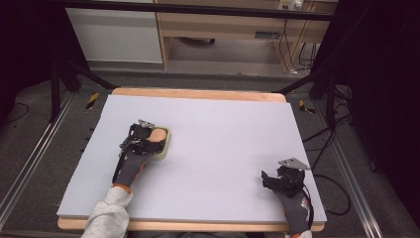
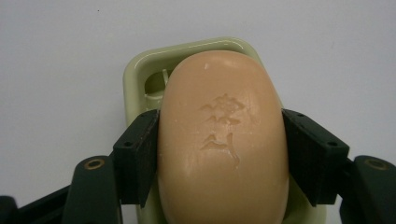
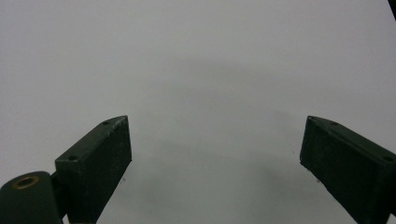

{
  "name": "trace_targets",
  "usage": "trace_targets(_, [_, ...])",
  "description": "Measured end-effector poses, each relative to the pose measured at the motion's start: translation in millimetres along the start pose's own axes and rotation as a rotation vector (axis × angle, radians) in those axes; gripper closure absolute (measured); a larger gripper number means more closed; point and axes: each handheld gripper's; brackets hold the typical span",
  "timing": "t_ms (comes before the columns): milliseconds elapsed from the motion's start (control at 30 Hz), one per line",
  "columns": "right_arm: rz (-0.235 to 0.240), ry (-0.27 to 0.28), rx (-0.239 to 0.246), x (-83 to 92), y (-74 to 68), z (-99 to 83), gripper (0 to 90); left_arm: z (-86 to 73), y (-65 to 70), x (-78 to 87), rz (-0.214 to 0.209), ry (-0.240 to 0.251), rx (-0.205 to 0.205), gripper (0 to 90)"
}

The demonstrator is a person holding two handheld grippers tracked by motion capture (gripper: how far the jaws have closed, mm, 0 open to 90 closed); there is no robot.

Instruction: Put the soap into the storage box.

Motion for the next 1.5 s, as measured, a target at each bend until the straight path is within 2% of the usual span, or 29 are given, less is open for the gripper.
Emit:
trace_targets(433, [0.000,-0.001,-0.004,0.5,-0.2,0.2,9.2,0.7,0.3,1.5,0.001,0.004,0.000,30.1])
trace_targets(600, [-0.001,-0.001,-0.003,0.7,-0.2,0.1,9.2,3.3,-0.4,12.4,-0.030,0.035,0.005,30.2])
trace_targets(833, [-0.006,-0.001,-0.010,1.6,1.0,-0.6,9.2,1.7,2.8,27.6,-0.041,0.067,-0.009,29.8])
trace_targets(867, [-0.007,-0.002,-0.012,1.8,0.8,-0.6,9.2,-0.5,4.5,33.0,-0.041,0.076,-0.022,29.8])
trace_targets(1167, [-0.013,0.002,-0.023,4.4,2.8,-2.2,8.8,-17.5,7.1,51.2,-0.050,0.107,-0.031,29.6])
trace_targets(1200, [-0.017,-0.001,-0.028,4.5,3.1,-2.6,8.7,-21.9,6.2,55.9,-0.052,0.113,-0.042,29.6])
trace_targets(1500, [-0.029,-0.004,-0.032,6.6,7.1,-6.2,7.6,-34.0,4.5,65.5,-0.062,0.147,-0.029,28.3])
Point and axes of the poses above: each handheld gripper's, and its own axes: x roughly backward along the jaws, z roughly out of its top, y roughly to its right, and after that the axes turned 14 degrees about x, right-handed
